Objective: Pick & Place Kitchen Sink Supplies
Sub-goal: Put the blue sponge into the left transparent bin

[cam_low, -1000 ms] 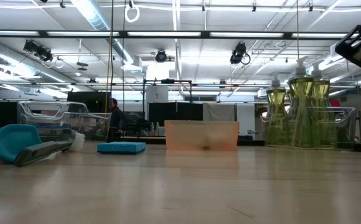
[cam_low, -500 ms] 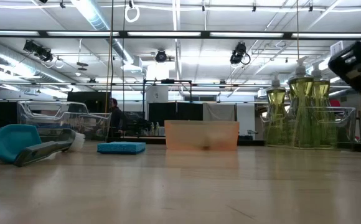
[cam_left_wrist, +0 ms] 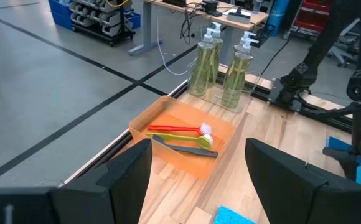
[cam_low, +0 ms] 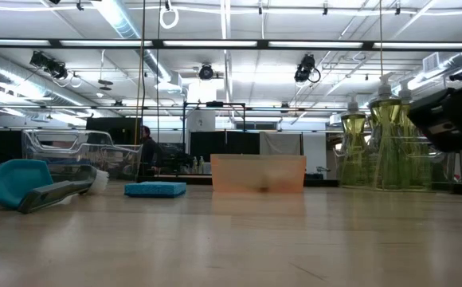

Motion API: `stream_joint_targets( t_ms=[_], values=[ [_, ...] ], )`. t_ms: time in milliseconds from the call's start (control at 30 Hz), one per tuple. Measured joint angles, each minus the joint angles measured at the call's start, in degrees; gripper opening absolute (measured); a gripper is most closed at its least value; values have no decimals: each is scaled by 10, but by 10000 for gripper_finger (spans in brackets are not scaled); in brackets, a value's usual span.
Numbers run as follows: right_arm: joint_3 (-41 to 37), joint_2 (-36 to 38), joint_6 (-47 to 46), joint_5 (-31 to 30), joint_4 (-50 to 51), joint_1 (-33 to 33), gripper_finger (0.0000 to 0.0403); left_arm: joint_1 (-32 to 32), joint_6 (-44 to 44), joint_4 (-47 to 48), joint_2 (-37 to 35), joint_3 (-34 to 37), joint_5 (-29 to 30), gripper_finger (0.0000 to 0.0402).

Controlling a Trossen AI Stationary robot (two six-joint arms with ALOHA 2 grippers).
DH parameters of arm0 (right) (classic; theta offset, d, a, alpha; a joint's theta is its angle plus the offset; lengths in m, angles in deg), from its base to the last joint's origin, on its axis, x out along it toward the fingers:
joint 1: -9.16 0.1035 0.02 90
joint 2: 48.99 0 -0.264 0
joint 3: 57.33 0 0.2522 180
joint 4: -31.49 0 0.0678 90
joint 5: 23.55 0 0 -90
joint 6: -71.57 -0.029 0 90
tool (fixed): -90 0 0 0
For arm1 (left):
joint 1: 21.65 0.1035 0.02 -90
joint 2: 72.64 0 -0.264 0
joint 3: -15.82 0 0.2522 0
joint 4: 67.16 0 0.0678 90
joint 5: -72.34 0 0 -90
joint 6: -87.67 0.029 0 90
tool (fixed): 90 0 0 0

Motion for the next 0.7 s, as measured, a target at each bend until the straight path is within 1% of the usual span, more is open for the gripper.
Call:
stream_joint_targets(
  t_ms=[167, 333, 533, 700],
  values=[
    [0, -27, 11, -11, -50, -1, 244, 0, 0, 0, 0, 0, 0, 263],
    [0, -44, 6, -31, -50, -1, 240, 0, 0, 0, 0, 0, 0, 263],
    [0, -44, 1, -28, -52, -2, 239, 0, 0, 0, 0, 0, 0, 263],
    [0, -44, -42, -13, -47, -2, 214, 0, 0, 0, 0, 0, 0, 263]
  ],
)
